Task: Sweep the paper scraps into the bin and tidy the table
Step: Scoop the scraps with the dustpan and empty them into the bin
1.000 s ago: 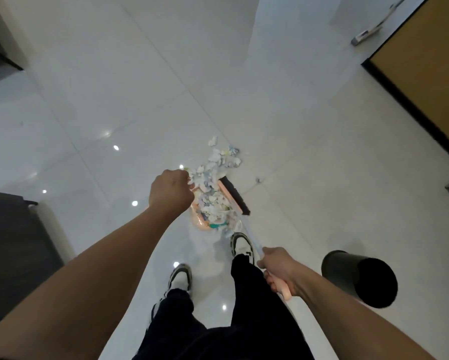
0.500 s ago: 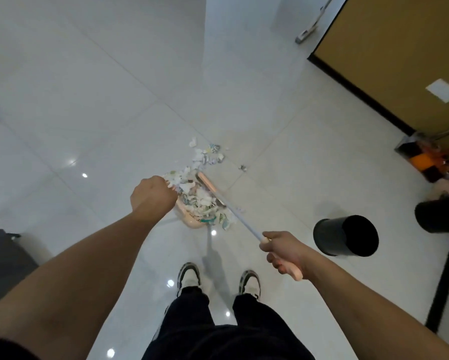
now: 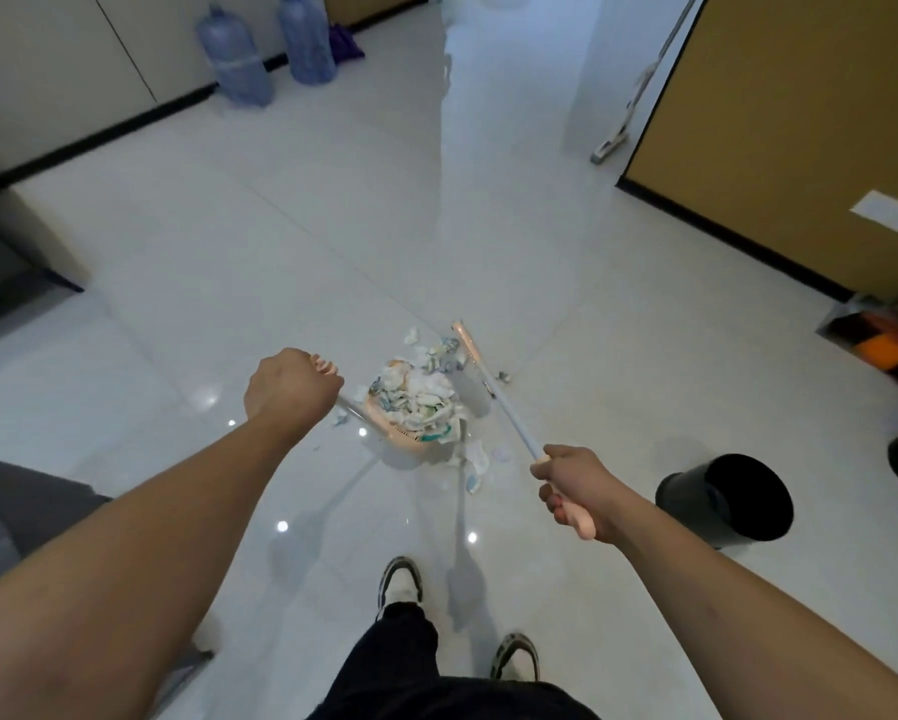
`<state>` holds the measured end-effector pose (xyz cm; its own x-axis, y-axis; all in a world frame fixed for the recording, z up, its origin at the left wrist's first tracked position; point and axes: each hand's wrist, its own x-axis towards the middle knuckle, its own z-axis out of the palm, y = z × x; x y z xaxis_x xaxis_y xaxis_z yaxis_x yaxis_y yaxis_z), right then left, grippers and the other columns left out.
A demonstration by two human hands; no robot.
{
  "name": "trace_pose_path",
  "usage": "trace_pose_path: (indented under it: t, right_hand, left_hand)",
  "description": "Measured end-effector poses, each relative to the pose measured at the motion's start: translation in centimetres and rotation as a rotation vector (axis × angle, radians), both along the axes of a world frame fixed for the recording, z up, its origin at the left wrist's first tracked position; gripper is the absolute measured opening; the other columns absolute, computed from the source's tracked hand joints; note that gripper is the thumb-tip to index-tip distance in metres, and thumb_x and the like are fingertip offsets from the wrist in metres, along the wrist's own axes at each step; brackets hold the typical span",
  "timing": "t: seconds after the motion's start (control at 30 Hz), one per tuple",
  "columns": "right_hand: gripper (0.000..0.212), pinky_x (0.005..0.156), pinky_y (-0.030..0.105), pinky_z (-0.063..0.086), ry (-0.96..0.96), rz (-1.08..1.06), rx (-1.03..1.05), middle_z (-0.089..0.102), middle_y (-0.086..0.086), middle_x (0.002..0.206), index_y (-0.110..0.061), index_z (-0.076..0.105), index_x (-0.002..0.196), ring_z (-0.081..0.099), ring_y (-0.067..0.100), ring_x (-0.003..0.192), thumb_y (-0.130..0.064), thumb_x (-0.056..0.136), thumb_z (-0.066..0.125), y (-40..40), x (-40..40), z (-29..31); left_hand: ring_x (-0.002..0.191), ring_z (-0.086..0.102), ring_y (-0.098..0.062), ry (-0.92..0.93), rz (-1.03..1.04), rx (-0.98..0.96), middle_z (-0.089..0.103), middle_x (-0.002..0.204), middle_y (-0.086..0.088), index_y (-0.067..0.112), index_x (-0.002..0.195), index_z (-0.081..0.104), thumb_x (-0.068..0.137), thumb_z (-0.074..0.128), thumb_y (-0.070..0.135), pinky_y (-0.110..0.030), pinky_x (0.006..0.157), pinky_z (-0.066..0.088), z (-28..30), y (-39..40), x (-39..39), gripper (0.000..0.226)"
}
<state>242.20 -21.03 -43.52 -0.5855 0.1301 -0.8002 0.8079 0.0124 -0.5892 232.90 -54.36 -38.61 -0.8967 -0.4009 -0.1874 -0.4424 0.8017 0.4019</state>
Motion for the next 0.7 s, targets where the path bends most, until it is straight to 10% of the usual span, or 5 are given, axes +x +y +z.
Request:
trace_pose_path:
  t: [0.27, 0.7]
  right_hand:
    - [0.030, 0.040, 0.022, 0.030, 0.071, 0.031, -0.040, 0.039, 0.008, 0.069, -0.002, 0.053, 0.122, 0.034, 0.015, 0.042, -0.002, 0.092, 0.053, 2.9, 4.6, 2.4]
    - [0.045, 0.039, 0.021, 0.034, 0.107, -0.150, 0.044, 0.045, 0.011, 0.070, -0.008, 0.046, 0.140, 0.038, 0.014, 0.044, -0.004, 0.096, 0.052, 1.1, 8.5, 5.5]
  left_hand:
    - [0.057, 0.055, -0.018, 0.121, -0.028, -0.058, 0.058, 0.062, 0.002, 0.018, 0.063, 0.061, 0.069, 0.066, 0.043, -0.024, 0.051, 0.038, 4.1, 3.2, 4.8, 0.026]
    - [0.067, 0.061, -0.027, 0.192, -0.189, 0.011, 0.062, 0.070, -0.003, 0.018, 0.073, 0.065, 0.071, 0.068, 0.046, -0.033, 0.065, 0.053, 7.1, 4.9, 0.9, 0.028]
